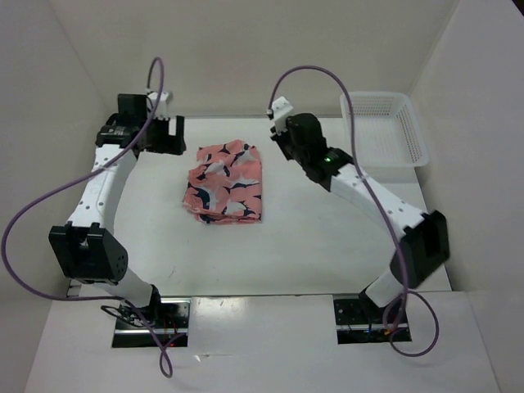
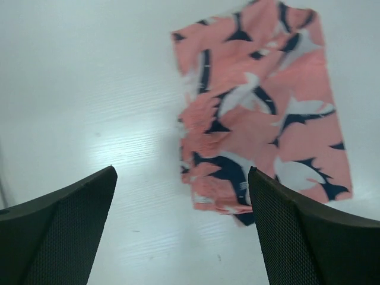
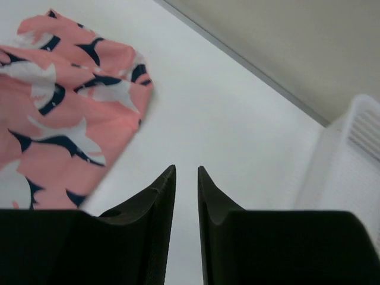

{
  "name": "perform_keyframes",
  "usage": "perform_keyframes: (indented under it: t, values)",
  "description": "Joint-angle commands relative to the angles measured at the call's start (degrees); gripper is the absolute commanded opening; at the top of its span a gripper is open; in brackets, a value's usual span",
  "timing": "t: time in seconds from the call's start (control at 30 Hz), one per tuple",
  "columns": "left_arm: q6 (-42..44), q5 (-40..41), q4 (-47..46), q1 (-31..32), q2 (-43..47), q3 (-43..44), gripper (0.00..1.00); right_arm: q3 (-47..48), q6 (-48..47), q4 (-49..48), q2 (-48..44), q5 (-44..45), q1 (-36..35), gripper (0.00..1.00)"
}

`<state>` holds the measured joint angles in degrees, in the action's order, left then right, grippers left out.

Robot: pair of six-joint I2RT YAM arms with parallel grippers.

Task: Fold and stack the shorts
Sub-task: Fold the shorts

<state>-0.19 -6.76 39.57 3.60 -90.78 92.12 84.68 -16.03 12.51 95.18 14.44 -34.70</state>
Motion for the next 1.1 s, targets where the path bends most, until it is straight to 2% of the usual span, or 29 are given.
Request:
perform_keyframes:
  t: [0.0,0.17,0.33,0.53,0.7,1.07]
  values:
    - [0.19,0.26,-0.72,-8.30,1.21,-3.94,0.98,-11.60,-3.74,6.02,-10.34,-1.51,1.64,0.26]
    - [0.19,-1.40,-1.78,-16.15,5.08,-10.02,1.00,-23.58,-1.28,6.03,-22.64,-1.43,7.26,0.28]
    - [0.19,-6.85,-2.30,-21.69,9.48,-16.52,1.00,-28.08,-0.14,5.42,-28.28,-1.43,13.07,0.30]
    - [0.19,-6.52,-3.71,-23.55,12.03,-22.94,1.00,-31.68,1.35,4.27,-31.54,-2.48,16.07,0.33]
    - [0.19,-1.94,-4.24,-23.55,13.44,-25.14,1.00,-33.61,1.35,4.27,-34.53,-3.01,16.07,0.33]
    - [0.19,-1.94,-4.24,-23.55,15.20,-26.90,1.00,-36.52,0.21,5.42,-39.80,-3.01,16.07,0.33]
